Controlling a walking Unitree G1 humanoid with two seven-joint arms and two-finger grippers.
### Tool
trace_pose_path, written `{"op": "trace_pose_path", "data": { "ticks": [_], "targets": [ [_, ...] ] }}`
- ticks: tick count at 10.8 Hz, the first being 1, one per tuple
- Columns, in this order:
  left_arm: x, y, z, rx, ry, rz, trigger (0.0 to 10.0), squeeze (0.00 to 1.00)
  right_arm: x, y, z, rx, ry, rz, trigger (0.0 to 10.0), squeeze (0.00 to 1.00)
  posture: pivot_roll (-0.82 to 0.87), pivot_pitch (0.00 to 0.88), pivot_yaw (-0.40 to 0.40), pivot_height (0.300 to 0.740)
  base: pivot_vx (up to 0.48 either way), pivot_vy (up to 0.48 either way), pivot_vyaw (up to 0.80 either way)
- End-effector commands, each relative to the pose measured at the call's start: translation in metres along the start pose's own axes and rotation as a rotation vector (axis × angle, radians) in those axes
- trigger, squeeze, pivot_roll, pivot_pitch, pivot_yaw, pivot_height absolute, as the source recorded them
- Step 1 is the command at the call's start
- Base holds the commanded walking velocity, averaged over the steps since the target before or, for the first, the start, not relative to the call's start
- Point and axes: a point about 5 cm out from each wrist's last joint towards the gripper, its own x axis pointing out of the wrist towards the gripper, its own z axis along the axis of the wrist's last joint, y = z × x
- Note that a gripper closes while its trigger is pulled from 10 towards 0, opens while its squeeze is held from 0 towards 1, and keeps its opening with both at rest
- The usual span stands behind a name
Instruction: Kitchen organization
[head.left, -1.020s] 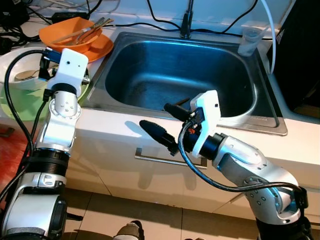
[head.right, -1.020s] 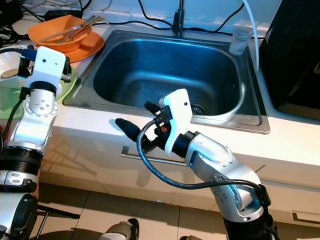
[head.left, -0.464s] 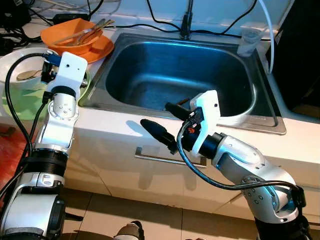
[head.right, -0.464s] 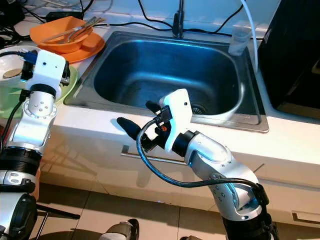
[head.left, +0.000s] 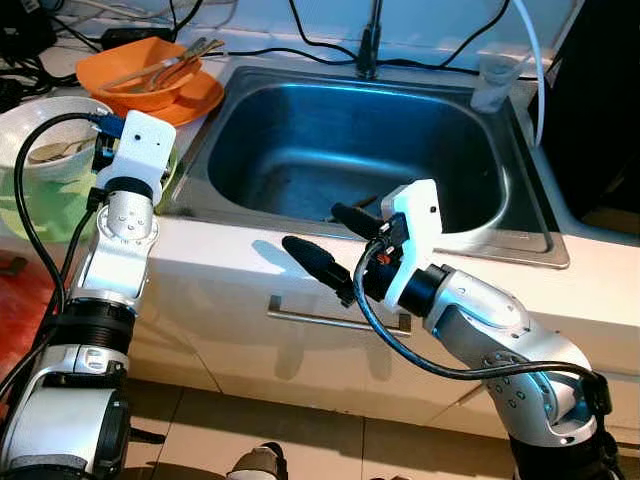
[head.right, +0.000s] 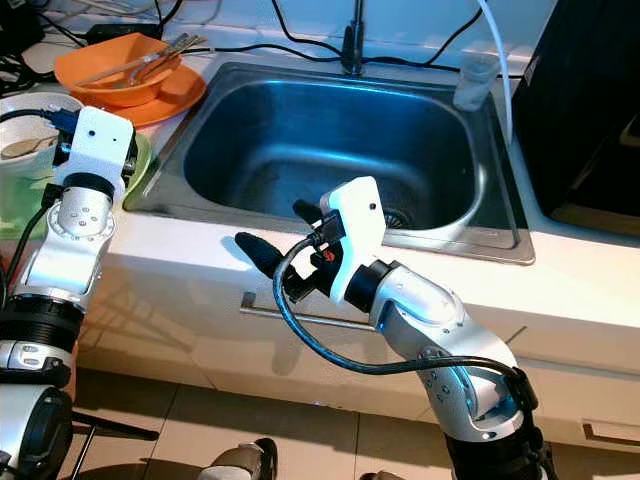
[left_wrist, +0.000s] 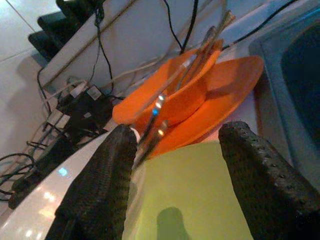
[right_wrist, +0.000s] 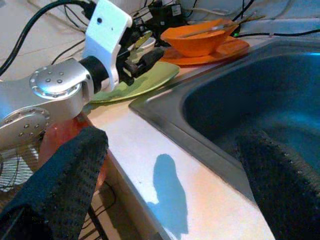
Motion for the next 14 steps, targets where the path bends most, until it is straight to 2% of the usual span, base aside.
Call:
{"op": "trace_pose_path", "data": {
  "ticks": [1,2,3,4,5,7,8,9,10,11,14],
  "targets": [
    [0.005,0.006,0.006,-0.002,-0.018,-0.008,10.0,0.00,-0.002,0.001,0.002,-0.008,-0.017,-0.003,10.0,0.00,0.07,0.125,0.009,0.740,0.000,0.000,0.00],
    [0.007,0.009,0.006,0.003,-0.012,-0.027,8.9,0.00,-0.002,0.001,0.002,-0.007,-0.017,-0.006,10.0,0.00,0.08,0.129,0.009,0.740,0.000,0.000,0.00],
    [0.007,0.012,0.005,0.005,-0.008,-0.032,4.6,0.00,-0.002,0.002,0.002,-0.006,-0.017,-0.008,10.0,0.00,0.08,0.131,0.012,0.740,0.000,0.000,0.00],
    [0.008,0.014,0.004,0.010,0.000,-0.033,4.8,0.00,-0.001,0.002,0.002,-0.004,-0.017,-0.009,10.0,0.00,0.08,0.131,0.014,0.740,0.000,0.000,0.00],
    [0.010,0.018,0.003,0.020,0.005,-0.029,10.0,0.00,-0.001,0.002,0.001,-0.002,-0.018,-0.013,10.0,0.00,0.08,0.133,0.016,0.740,0.000,0.000,0.00],
    [0.011,0.020,0.005,0.026,-0.002,-0.025,10.0,0.00,-0.001,0.002,0.001,0.001,-0.020,-0.016,10.0,0.00,0.08,0.135,0.018,0.740,0.000,0.000,0.00],
    [0.011,0.021,0.005,0.024,-0.001,-0.027,6.2,0.00,-0.001,0.002,0.001,0.001,-0.020,-0.018,10.0,0.00,0.08,0.136,0.018,0.740,0.000,0.000,0.00],
    [0.011,0.021,0.005,0.024,-0.001,-0.025,4.5,0.00,-0.001,0.002,0.001,0.000,-0.020,-0.020,10.0,0.00,0.08,0.136,0.018,0.740,0.000,0.000,0.00],
    [0.011,0.021,0.005,0.025,-0.001,-0.023,5.6,0.00,-0.001,0.002,0.001,0.001,-0.020,-0.021,10.0,0.00,0.08,0.137,0.017,0.740,0.000,0.000,0.00],
    [0.011,0.021,0.005,0.029,-0.003,-0.021,10.0,0.00,-0.001,0.002,0.001,0.001,-0.020,-0.021,10.0,0.00,0.08,0.138,0.018,0.740,0.000,0.000,0.00],
    [0.007,0.018,0.005,0.030,-0.007,-0.032,10.0,0.00,0.000,0.002,0.000,0.003,-0.021,-0.021,10.0,0.00,0.09,0.139,0.020,0.740,0.000,0.000,0.00]
  ]
}}
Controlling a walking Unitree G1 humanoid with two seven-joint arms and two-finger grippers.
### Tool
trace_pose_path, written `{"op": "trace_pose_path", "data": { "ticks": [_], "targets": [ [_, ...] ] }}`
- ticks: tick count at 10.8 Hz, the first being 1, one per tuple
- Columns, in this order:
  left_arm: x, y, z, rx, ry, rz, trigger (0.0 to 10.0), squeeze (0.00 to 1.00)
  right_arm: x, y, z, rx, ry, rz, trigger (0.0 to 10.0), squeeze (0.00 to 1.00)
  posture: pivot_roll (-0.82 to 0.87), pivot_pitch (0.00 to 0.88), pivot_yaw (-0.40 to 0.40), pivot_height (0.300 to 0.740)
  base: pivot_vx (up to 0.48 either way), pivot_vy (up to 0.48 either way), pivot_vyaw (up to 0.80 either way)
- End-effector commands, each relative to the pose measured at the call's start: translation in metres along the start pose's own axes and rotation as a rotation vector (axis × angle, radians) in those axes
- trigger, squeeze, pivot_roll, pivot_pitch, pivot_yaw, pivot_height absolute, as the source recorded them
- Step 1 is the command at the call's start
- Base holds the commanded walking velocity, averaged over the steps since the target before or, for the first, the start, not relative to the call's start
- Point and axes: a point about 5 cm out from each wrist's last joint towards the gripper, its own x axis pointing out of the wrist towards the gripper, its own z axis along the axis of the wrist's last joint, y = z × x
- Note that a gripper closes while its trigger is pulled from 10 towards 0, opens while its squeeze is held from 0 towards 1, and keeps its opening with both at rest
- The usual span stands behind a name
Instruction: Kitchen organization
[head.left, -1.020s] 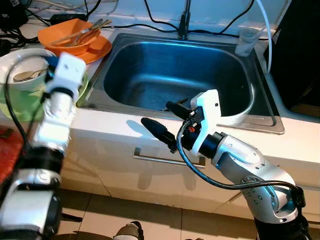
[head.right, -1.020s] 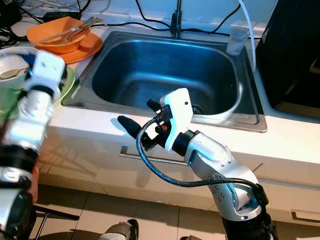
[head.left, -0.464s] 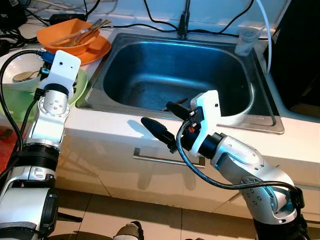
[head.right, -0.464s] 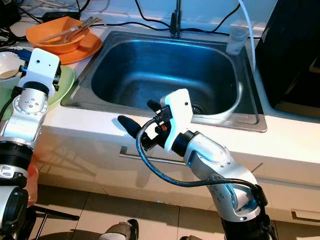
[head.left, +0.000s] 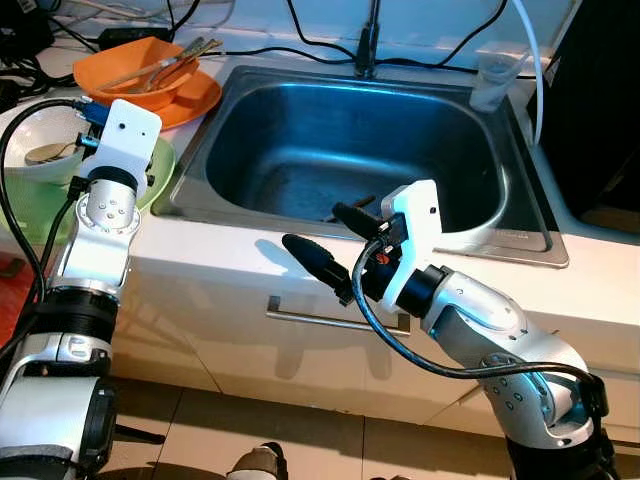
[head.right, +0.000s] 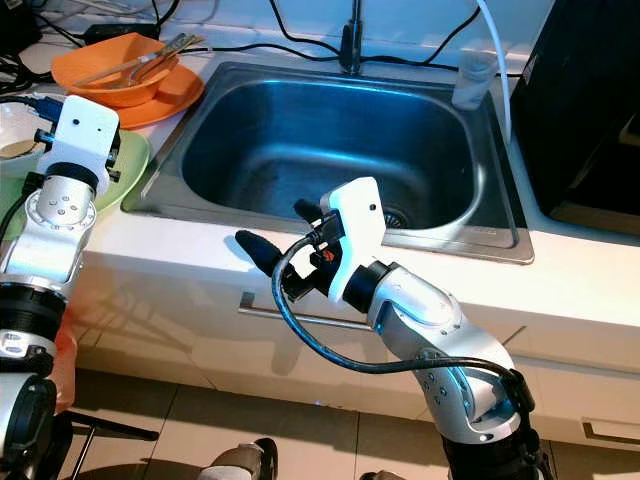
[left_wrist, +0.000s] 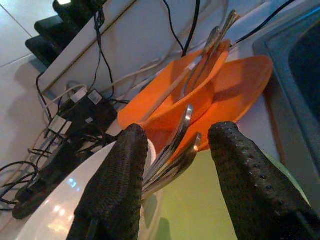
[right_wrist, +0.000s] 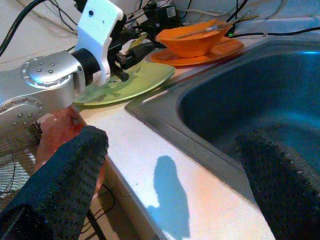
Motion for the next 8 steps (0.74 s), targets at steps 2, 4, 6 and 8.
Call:
{"op": "trace_pose_path", "data": {
  "ticks": [2,4,6,8],
  "targets": [
    [-0.0021,-0.0019,0.0008,-0.003,-0.004,-0.024,0.0,0.00,-0.0011,0.0003,0.0011,-0.011,-0.011,-0.005,10.0,0.00,0.09,0.139,0.019,0.740,0.000,0.000,0.00],
    [-0.0028,-0.0018,0.0012,-0.006,-0.005,-0.025,2.6,0.00,-0.0012,0.0003,0.0012,-0.011,-0.012,-0.006,10.0,0.00,0.09,0.137,0.020,0.740,0.000,0.000,0.00],
    [-0.0041,-0.0020,0.0016,-0.010,-0.008,-0.027,0.0,0.00,-0.0005,0.0000,0.0009,-0.011,-0.011,-0.005,10.0,0.00,0.09,0.135,0.019,0.740,0.000,0.000,0.00],
    [-0.0053,-0.0008,-0.0008,-0.011,-0.002,-0.024,0.0,0.00,0.0000,-0.0001,0.0009,-0.012,-0.012,-0.005,10.0,0.00,0.09,0.133,0.019,0.740,0.000,0.000,0.00]
  ]
}}
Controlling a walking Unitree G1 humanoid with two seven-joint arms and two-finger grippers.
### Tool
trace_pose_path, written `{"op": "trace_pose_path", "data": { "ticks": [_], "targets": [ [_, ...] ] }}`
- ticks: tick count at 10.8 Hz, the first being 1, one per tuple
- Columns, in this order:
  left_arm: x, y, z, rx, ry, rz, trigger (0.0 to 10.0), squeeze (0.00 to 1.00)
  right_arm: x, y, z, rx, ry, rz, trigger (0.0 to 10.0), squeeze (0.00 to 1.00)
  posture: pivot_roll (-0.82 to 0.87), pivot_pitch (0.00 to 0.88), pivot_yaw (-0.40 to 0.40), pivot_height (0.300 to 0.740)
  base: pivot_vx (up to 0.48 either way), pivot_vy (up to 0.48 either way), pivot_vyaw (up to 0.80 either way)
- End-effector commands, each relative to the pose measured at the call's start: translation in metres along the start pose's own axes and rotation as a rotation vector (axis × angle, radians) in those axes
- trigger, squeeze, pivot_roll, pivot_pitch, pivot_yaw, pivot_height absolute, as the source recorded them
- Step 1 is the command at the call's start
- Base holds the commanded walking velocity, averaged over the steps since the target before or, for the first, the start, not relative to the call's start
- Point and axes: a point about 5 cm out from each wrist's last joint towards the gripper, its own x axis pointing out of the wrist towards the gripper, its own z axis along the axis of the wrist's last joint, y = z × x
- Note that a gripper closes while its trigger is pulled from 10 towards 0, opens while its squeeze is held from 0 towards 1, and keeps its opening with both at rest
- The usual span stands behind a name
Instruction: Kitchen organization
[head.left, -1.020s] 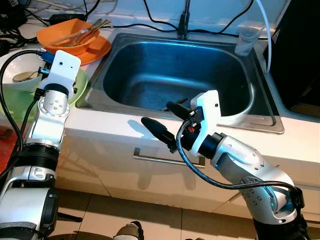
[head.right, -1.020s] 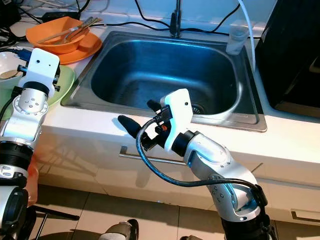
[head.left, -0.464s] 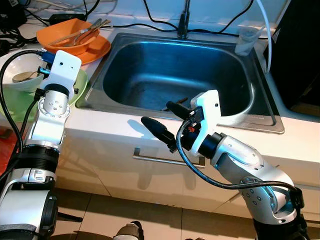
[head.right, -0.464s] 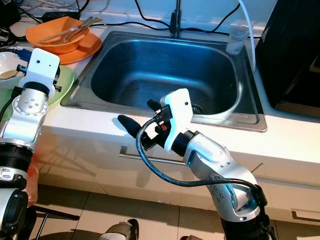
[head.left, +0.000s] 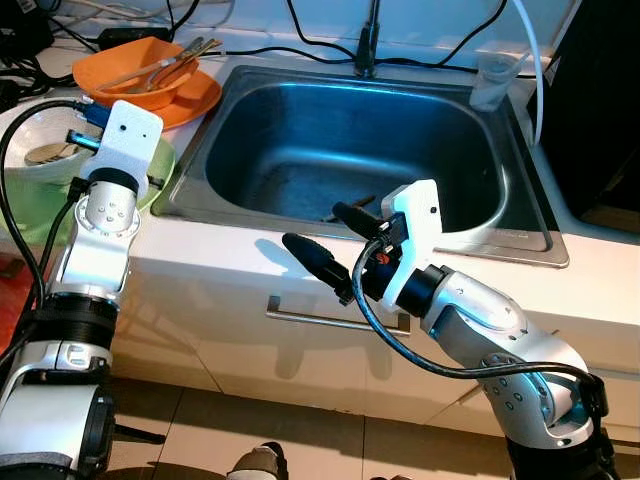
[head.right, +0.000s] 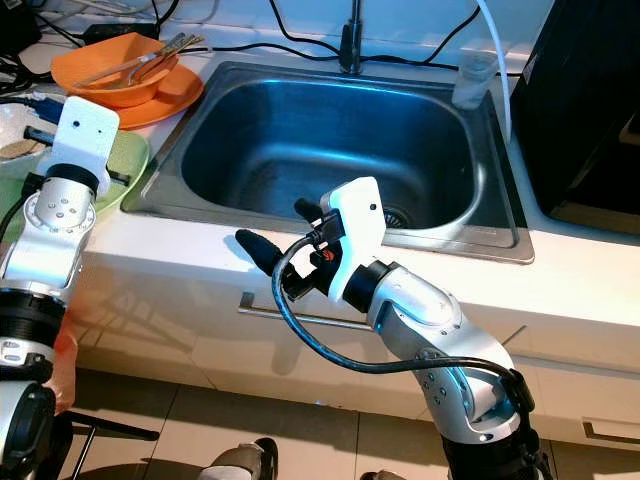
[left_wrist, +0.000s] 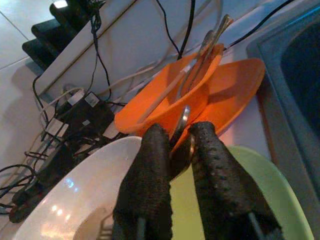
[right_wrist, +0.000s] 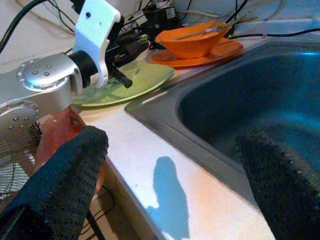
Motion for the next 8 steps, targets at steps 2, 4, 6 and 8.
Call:
{"op": "trace_pose_path", "data": {
  "ticks": [2,4,6,8],
  "targets": [
    [-0.0014,0.0014,-0.0004,-0.007,0.008,-0.005,0.0,0.00,0.0002,-0.0003,0.0004,-0.013,-0.007,-0.003,10.0,0.00,0.09,0.129,0.019,0.740,0.000,0.000,0.00],
    [-0.0013,0.0028,0.0005,-0.006,0.004,0.001,0.0,0.00,0.0006,-0.0006,0.0003,-0.016,-0.008,-0.002,10.0,0.00,0.10,0.126,0.018,0.740,0.000,0.000,0.00],
    [-0.0019,0.0040,0.0017,-0.004,0.001,0.008,0.0,0.00,0.0005,-0.0010,0.0000,-0.018,-0.005,0.000,10.0,0.00,0.10,0.126,0.015,0.740,0.000,0.000,0.00],
    [-0.0026,0.0039,-0.0003,0.008,0.012,0.010,10.0,0.00,0.0001,-0.0016,-0.0004,-0.019,-0.004,-0.001,10.0,0.00,0.10,0.126,0.014,0.740,0.000,0.000,0.00]
  ]
}}
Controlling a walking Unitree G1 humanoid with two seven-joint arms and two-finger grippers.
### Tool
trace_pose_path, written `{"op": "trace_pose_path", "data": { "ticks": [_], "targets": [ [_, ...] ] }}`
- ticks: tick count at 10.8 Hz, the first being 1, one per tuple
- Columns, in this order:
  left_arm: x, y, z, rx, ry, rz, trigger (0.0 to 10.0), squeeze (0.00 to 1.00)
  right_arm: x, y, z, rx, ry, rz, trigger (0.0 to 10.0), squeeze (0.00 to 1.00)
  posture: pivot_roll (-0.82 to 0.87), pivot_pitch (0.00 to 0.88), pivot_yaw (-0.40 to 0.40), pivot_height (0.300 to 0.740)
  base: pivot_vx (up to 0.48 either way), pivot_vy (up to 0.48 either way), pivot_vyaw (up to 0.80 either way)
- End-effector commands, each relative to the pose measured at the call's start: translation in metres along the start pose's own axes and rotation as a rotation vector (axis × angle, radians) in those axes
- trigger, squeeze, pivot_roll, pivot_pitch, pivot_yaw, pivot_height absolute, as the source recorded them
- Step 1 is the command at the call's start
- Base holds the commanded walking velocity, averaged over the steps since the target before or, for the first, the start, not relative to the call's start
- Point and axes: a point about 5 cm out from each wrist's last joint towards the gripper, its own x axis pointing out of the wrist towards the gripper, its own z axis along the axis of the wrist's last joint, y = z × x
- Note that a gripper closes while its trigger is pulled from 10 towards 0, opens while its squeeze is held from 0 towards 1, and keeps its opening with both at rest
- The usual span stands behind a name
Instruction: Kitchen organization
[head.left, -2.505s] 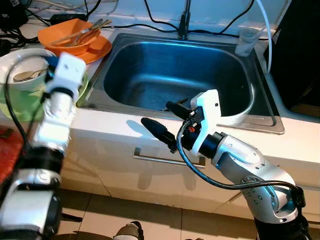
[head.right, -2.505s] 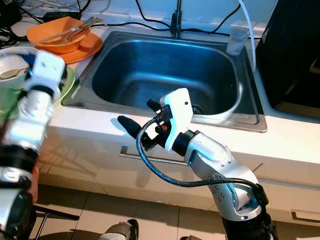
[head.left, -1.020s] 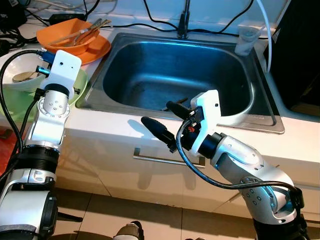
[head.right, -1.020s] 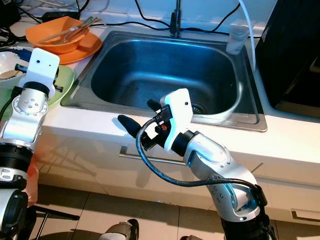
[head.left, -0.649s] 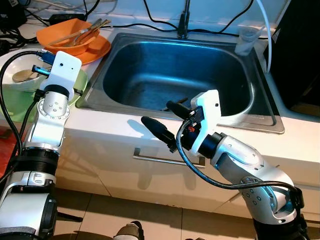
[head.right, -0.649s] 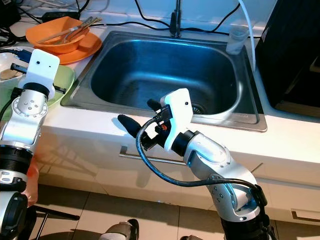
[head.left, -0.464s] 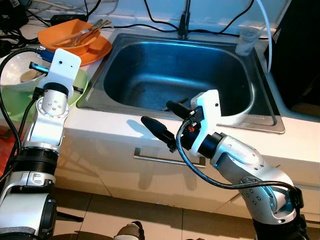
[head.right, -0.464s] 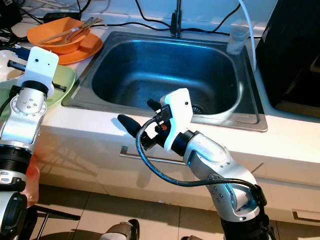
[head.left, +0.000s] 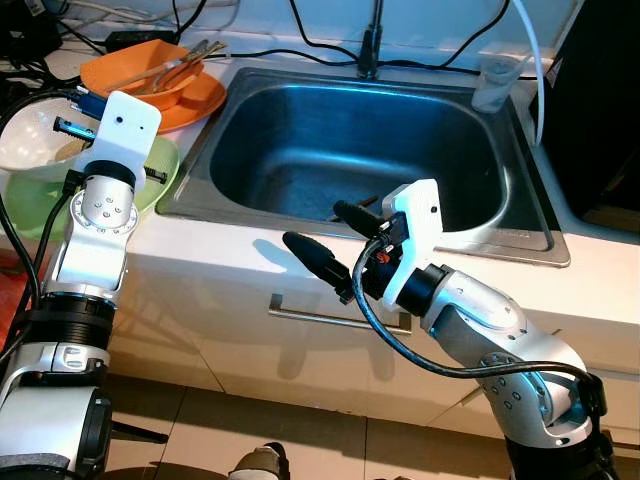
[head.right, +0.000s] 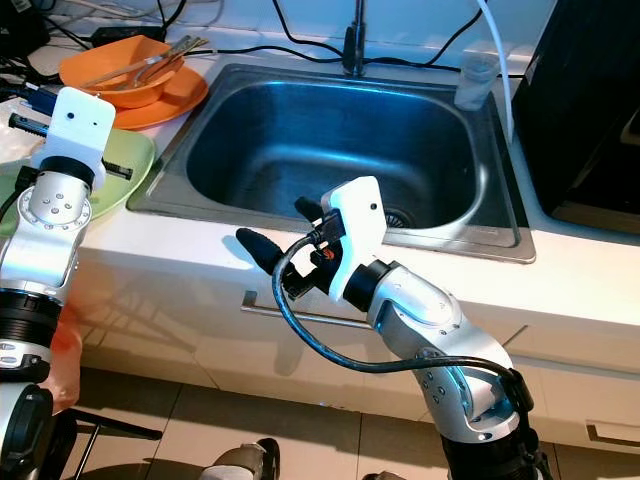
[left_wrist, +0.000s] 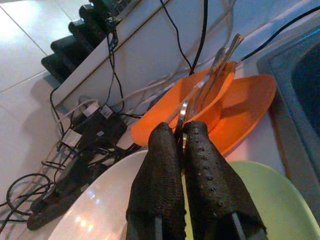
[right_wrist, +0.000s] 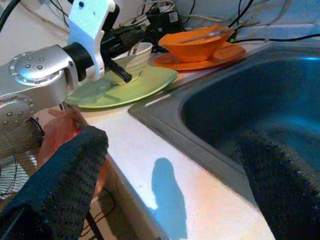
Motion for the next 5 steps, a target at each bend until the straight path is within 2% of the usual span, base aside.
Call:
{"op": "trace_pose_path", "data": {
  "ticks": [1,2,3,4,5],
  "targets": [
    [-0.0034,-0.0025,-0.0118,-0.002,0.055,-0.011,10.0,0.00,-0.0001,-0.0002,-0.0005,-0.010,0.001,0.000,10.0,0.00,0.10,0.127,0.014,0.740,0.000,0.000,0.00],
    [-0.0040,-0.0030,-0.0124,-0.004,0.058,-0.011,10.0,1.00,-0.0005,-0.0003,-0.0006,-0.011,0.002,-0.001,10.0,0.00,0.09,0.128,0.014,0.740,0.000,0.000,0.00],
    [-0.0044,-0.0028,-0.0129,0.001,0.063,-0.004,10.0,1.00,-0.0011,-0.0006,-0.0008,-0.011,0.003,-0.002,10.0,0.00,0.09,0.128,0.012,0.740,0.000,0.000,0.00],
    [-0.0045,-0.0026,-0.0131,0.005,0.066,-0.002,10.0,0.95,-0.0012,-0.0006,-0.0013,-0.011,0.005,-0.001,10.0,0.00,0.09,0.129,0.010,0.740,0.000,0.000,0.00],
    [-0.0046,-0.0023,-0.0131,0.006,0.067,-0.001,10.0,0.06,-0.0011,-0.0007,-0.0014,-0.011,0.005,-0.001,10.0,0.00,0.09,0.129,0.009,0.740,0.000,0.000,0.00]
  ]
}}
